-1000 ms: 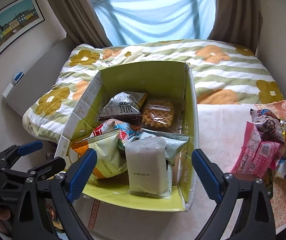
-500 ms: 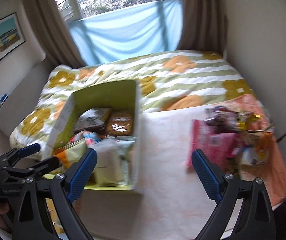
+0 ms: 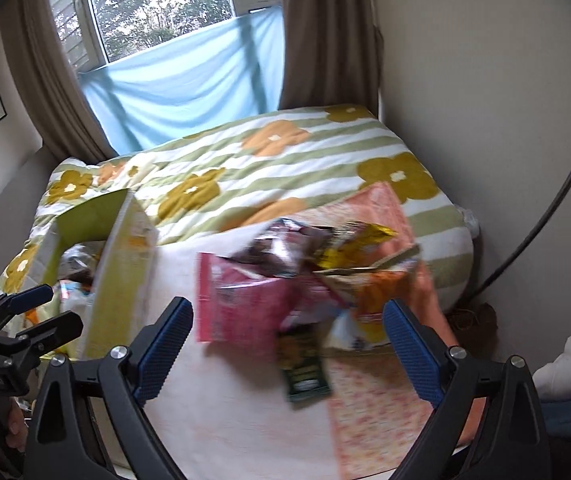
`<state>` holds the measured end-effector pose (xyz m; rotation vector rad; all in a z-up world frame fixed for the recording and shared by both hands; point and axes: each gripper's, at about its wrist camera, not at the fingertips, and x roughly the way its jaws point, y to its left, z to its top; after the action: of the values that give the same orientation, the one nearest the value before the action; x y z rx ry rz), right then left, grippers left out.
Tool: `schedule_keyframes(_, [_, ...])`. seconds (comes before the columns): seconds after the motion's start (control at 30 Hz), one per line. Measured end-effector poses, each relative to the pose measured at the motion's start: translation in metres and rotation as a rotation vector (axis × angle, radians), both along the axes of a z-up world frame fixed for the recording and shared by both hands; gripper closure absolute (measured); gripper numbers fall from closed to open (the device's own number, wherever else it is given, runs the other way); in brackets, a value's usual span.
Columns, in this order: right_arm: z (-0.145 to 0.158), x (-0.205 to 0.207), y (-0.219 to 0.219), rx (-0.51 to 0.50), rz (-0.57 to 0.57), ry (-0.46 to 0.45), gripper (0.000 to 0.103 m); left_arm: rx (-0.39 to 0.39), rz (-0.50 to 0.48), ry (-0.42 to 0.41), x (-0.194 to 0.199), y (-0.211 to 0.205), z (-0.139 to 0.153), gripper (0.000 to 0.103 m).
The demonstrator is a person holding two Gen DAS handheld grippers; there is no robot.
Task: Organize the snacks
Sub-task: 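Move both tools back toward the snack pile on the sheet, then grasp the pink wafer bag with the left gripper while the right grasps the fries snack bag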
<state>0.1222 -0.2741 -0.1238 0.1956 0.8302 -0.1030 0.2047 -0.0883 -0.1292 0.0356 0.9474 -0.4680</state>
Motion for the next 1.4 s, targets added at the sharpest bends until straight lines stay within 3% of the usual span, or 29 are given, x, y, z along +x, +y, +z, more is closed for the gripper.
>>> schedule_keyframes(0.03, [-0.003, 0.001, -0.010, 0.000, 0.000, 0.001, 0.001, 0.008, 0.005, 0.010, 0.003, -0.012, -0.005, 0.000])
schedule_keyframes(0.2, [-0.022, 0.005, -0.050, 0.017, 0.037, -0.012, 0.001, 0.033, 0.036, 0.066, 0.020, -0.054, -0.036, 0.000])
schedule_keyframes(0.37, [-0.054, 0.020, -0.073, 0.064, 0.105, 0.087, 0.001, 0.070, 0.024, 0.096, 0.038, -0.084, -0.068, 0.000])
schedule_keyframes(0.67, [-0.095, 0.030, -0.077, 0.083, 0.095, 0.062, 0.001, 0.126, -0.018, 0.183, 0.064, -0.109, -0.134, 0.000])
schedule_keyframes(0.83, [-0.111, 0.036, -0.075, 0.084, 0.091, 0.061, 0.001, 0.137, -0.031, 0.202, 0.074, -0.113, -0.155, 0.000])
schedule_keyframes(0.97, [-0.121, 0.042, -0.074, 0.076, 0.071, 0.083, 0.001, 0.077, -0.045, 0.213, 0.081, -0.112, -0.162, 0.000])
schedule_keyframes(1.17, [-0.127, 0.044, -0.073, 0.051, 0.043, 0.088, 0.001, 0.088, -0.075, 0.197, 0.085, -0.114, -0.160, 0.002])
schedule_keyframes(1.3, [-0.128, 0.047, -0.072, 0.040, 0.020, 0.091, 0.001, 0.046, -0.112, 0.209, 0.081, -0.111, -0.159, 0.016])
schedule_keyframes(1.4, [-0.129, 0.049, -0.071, 0.035, 0.001, 0.095, 0.001, 0.052, -0.136, 0.197, 0.078, -0.112, -0.156, 0.021])
